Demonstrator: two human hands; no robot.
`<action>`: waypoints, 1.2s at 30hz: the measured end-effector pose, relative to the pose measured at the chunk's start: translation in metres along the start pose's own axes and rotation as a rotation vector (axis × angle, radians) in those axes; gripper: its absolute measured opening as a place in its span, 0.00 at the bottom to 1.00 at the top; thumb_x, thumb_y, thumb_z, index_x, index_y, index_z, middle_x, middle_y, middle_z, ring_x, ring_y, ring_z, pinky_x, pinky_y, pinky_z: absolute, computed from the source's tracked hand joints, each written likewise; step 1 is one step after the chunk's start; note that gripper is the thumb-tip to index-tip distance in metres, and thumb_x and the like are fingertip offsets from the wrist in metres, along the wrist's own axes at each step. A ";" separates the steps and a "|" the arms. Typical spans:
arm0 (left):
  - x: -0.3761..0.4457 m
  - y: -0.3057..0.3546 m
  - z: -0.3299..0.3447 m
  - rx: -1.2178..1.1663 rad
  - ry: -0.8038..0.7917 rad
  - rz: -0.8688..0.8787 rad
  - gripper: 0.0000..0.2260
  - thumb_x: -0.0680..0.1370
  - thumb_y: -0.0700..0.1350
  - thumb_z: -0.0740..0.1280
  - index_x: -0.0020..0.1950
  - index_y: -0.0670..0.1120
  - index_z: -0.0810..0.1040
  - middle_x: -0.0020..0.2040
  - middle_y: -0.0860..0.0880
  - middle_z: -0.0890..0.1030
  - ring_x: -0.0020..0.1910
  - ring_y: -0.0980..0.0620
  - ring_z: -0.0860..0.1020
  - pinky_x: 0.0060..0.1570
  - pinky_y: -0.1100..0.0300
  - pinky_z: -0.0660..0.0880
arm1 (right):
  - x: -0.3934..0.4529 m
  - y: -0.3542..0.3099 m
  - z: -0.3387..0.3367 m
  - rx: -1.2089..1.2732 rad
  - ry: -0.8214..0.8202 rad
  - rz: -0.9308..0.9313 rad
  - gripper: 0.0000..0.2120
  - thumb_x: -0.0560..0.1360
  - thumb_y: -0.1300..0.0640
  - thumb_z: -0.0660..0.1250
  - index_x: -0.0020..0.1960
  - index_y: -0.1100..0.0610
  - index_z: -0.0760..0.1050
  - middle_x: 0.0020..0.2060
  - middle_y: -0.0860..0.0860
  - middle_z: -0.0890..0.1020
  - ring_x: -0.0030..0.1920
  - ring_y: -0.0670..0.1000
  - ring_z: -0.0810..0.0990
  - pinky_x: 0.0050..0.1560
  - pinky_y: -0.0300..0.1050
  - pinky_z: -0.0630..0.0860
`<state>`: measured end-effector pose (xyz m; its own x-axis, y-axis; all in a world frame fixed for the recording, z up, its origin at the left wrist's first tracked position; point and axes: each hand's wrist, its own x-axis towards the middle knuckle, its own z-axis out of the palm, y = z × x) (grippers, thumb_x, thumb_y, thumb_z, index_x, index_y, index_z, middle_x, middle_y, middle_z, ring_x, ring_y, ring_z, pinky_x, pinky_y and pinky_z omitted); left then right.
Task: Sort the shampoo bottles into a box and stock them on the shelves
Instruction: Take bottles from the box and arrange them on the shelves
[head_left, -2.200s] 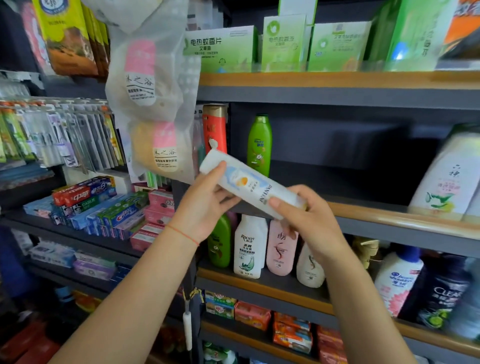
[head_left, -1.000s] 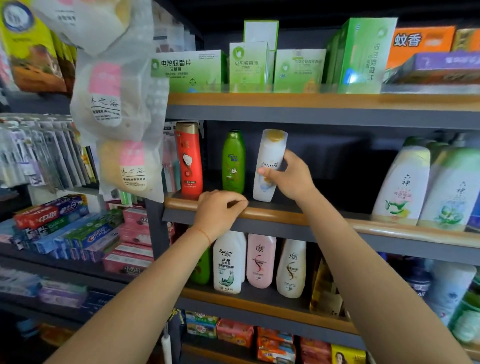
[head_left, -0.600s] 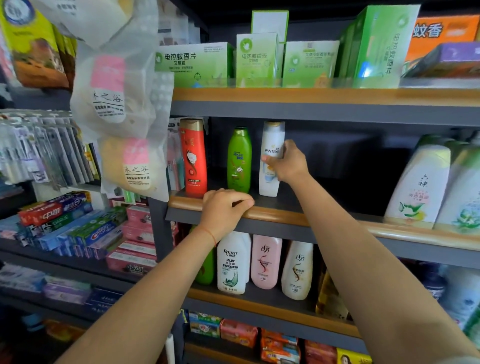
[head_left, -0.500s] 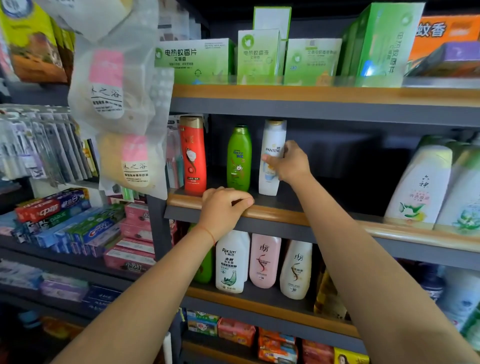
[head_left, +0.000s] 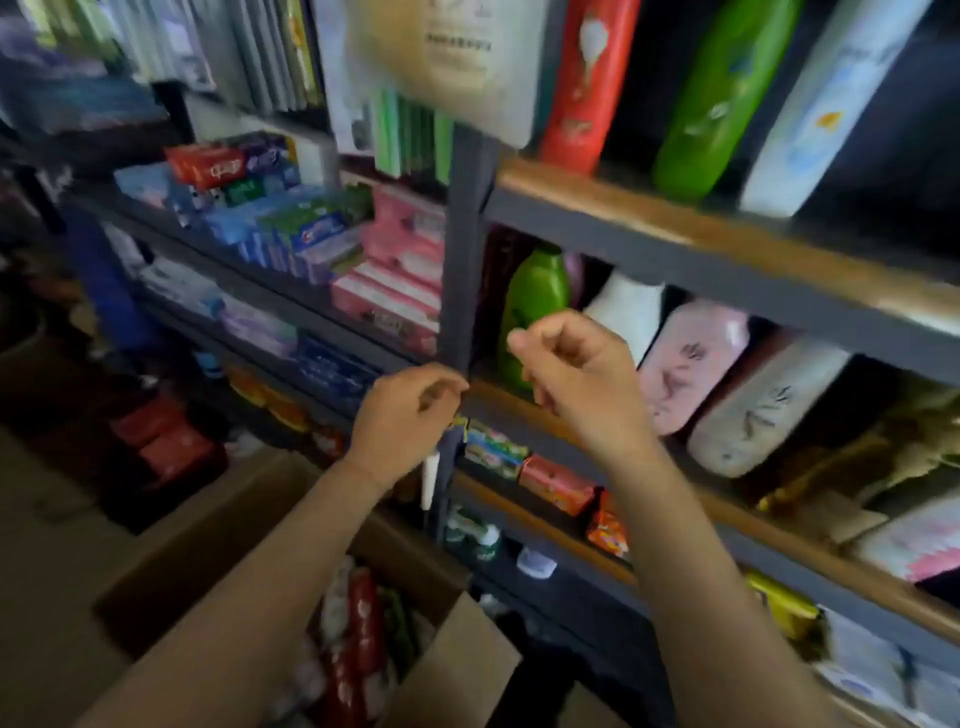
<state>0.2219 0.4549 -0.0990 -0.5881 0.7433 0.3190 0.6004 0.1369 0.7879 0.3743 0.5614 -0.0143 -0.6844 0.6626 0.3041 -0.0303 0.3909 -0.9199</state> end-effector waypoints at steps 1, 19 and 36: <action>-0.023 -0.037 -0.001 0.029 -0.023 -0.131 0.07 0.81 0.44 0.67 0.48 0.57 0.79 0.40 0.57 0.82 0.41 0.57 0.80 0.47 0.49 0.80 | -0.007 0.032 0.026 -0.033 -0.082 0.121 0.12 0.79 0.57 0.69 0.38 0.59 0.73 0.29 0.57 0.74 0.27 0.49 0.72 0.30 0.41 0.70; -0.287 -0.303 -0.014 0.784 0.128 -0.893 0.34 0.77 0.63 0.65 0.78 0.46 0.63 0.79 0.40 0.60 0.80 0.38 0.52 0.74 0.36 0.50 | -0.166 0.404 0.314 -0.479 -0.594 1.088 0.10 0.77 0.55 0.68 0.54 0.60 0.78 0.49 0.55 0.83 0.51 0.56 0.82 0.44 0.41 0.70; -0.276 -0.311 -0.004 0.748 0.071 -0.546 0.13 0.82 0.50 0.62 0.42 0.48 0.82 0.37 0.50 0.83 0.37 0.49 0.80 0.54 0.50 0.66 | -0.189 0.479 0.374 -0.472 -0.395 1.369 0.38 0.68 0.47 0.77 0.72 0.60 0.68 0.66 0.55 0.76 0.62 0.59 0.77 0.57 0.50 0.76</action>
<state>0.1952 0.2050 -0.4300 -0.9093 0.4126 0.0545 0.4089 0.8613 0.3017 0.2170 0.3843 -0.6052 -0.1372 0.4955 -0.8577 0.9573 -0.1562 -0.2434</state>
